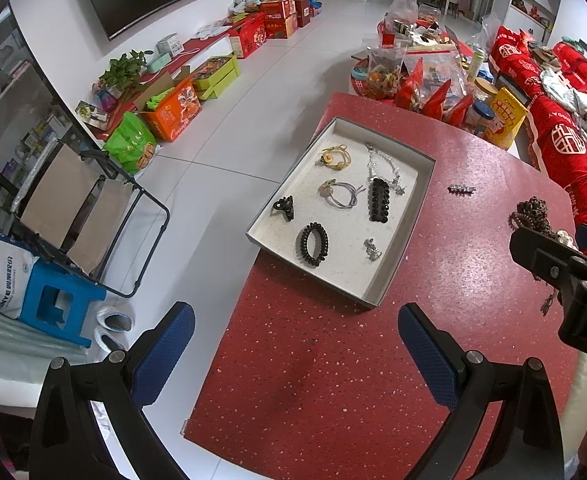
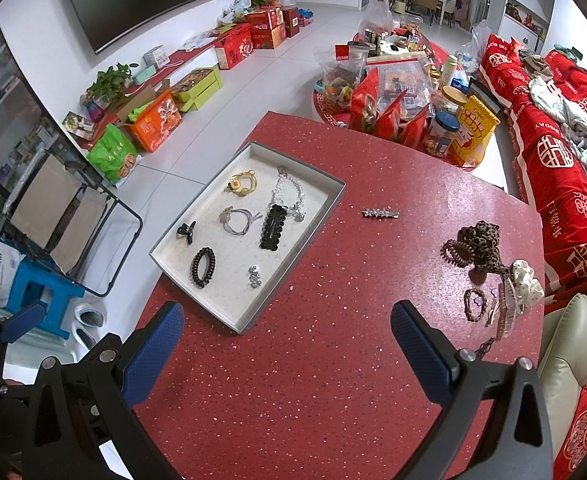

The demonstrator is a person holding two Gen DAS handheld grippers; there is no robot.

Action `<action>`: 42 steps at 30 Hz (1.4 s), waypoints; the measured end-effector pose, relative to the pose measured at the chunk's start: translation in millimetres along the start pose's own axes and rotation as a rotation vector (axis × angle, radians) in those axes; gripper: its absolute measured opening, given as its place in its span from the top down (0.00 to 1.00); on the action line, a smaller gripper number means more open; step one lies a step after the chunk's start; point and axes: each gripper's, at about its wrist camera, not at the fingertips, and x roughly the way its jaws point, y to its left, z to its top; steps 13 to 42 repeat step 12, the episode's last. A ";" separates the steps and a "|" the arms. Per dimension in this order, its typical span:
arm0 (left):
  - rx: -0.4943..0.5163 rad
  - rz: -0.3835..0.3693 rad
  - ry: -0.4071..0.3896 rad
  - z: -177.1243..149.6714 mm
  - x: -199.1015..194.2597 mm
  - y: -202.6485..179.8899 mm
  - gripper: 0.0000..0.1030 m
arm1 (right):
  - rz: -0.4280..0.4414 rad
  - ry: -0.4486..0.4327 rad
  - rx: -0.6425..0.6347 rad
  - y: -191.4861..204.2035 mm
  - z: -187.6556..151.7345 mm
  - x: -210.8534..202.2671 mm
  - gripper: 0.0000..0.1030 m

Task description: Organize jewelry

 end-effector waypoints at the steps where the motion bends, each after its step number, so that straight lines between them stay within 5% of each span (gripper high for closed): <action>1: 0.001 0.000 0.000 -0.2 -0.5 -0.5 0.01 | 0.000 0.000 0.000 -0.1 -0.1 0.3 0.00; 42: 0.004 -0.001 -0.017 -0.9 0.2 10.1 0.01 | 0.005 0.005 -0.001 2.5 -0.6 -0.7 0.00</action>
